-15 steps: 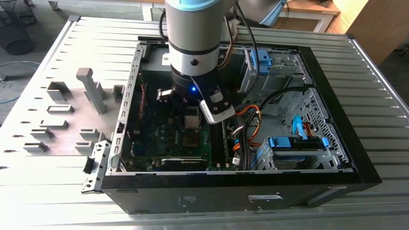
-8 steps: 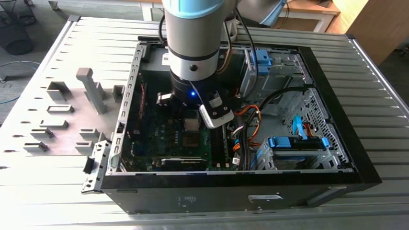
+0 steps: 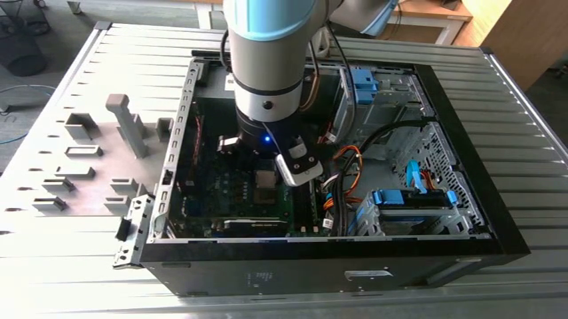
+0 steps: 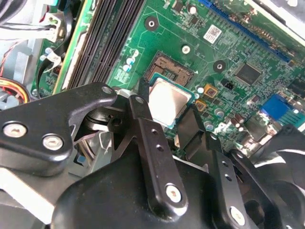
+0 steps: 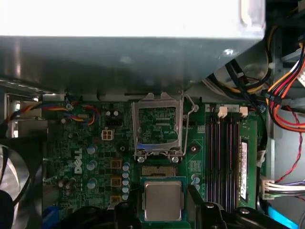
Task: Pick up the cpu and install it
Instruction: 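Pick up the cpu and move it towards the insertion slot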
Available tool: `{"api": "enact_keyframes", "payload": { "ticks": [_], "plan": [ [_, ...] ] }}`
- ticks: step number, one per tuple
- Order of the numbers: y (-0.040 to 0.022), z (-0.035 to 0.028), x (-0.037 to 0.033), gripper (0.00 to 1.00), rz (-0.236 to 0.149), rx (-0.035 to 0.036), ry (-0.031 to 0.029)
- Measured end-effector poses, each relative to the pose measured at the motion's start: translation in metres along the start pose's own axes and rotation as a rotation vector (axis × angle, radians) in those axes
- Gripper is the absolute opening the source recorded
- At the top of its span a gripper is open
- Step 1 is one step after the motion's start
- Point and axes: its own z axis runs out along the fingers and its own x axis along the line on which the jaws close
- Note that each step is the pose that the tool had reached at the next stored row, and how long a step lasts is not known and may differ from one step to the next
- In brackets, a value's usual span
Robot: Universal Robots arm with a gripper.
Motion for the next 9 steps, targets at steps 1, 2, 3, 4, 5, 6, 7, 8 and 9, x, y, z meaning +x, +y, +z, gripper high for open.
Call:
{"api": "enact_keyframes", "payload": {
  "ticks": [1, 2, 3, 4, 5, 6, 7, 8, 9],
  "plan": [
    [-0.0003, 0.0008, 0.0001, 0.47, 0.002, 0.0, -0.0001],
    [-0.0005, 0.0015, 0.0001, 0.47, 0.004, 0.0001, 0.0],
    [-0.0006, 0.002, 0.0001, 0.47, 0.005, 0.0004, -0.0001],
    [-0.0006, 0.0025, 0.0001, 0.47, 0.008, 0.0013, -0.0002],
    [-0.0006, 0.0029, 0.0, 0.47, 0.01, 0.0038, -0.0002],
    [-0.0006, 0.0033, 0.0, 0.47, 0.012, 0.0071, -0.0003],
    [-0.0006, 0.0038, 0.0, 0.47, 0.015, 0.0104, -0.0004],
    [-0.0006, 0.0043, 0.0001, 0.47, 0.018, 0.0133, -0.0005],
    [-0.0006, 0.0049, 0.0001, 0.47, 0.02, 0.0159, -0.0007]
  ]
}}
